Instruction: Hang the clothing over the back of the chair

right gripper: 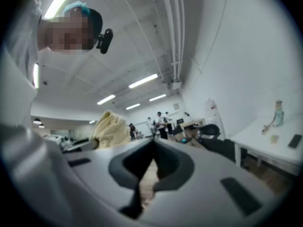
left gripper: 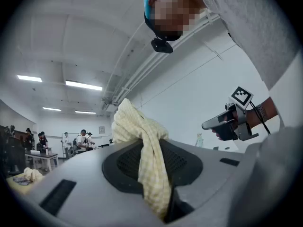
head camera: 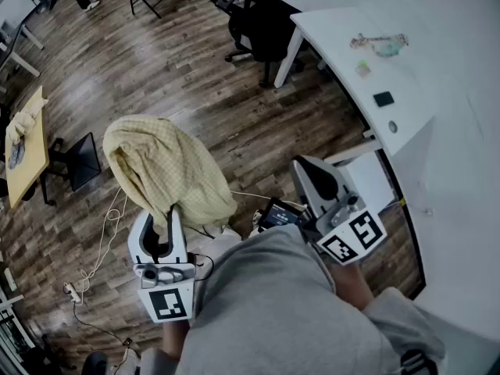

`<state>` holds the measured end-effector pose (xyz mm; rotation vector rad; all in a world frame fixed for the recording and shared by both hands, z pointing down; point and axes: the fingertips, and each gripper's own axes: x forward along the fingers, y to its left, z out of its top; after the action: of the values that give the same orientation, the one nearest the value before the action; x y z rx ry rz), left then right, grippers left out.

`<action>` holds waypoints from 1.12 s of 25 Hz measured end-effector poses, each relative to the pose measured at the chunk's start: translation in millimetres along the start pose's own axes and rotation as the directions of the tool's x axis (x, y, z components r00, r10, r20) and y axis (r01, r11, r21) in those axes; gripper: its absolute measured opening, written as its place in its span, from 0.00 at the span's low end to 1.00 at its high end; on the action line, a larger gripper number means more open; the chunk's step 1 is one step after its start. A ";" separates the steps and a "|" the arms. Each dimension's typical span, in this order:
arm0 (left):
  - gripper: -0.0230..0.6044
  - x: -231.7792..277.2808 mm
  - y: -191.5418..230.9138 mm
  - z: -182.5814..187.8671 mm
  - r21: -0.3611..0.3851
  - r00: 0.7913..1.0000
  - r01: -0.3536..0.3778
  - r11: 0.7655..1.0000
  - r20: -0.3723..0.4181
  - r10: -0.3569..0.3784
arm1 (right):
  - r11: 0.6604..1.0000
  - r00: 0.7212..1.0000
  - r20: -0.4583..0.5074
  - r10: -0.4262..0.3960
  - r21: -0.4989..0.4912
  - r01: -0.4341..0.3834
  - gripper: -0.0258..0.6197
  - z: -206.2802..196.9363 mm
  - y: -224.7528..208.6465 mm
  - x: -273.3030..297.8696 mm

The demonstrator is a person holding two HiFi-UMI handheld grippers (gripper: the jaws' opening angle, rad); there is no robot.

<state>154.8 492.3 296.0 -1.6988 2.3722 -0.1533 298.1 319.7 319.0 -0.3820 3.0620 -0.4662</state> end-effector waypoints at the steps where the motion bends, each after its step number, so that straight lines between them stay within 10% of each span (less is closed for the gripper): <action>1: 0.23 3.7 -8.3 1.0 0.004 1.000 0.005 1.000 0.007 -0.005 | 1.000 1.000 0.000 -0.001 -0.004 0.001 0.09 0.4 -6.1 -5.7; 28: 0.23 7.7 -70.6 4.2 0.041 1.000 -0.007 0.999 -0.016 0.008 | 0.997 0.999 -0.013 0.031 -0.063 -0.032 0.09 -7.6 -34.8 -44.9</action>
<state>218.5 462.2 305.9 -1.6760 2.3699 -0.2139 349.5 300.6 335.8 -0.3332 3.0953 -0.3723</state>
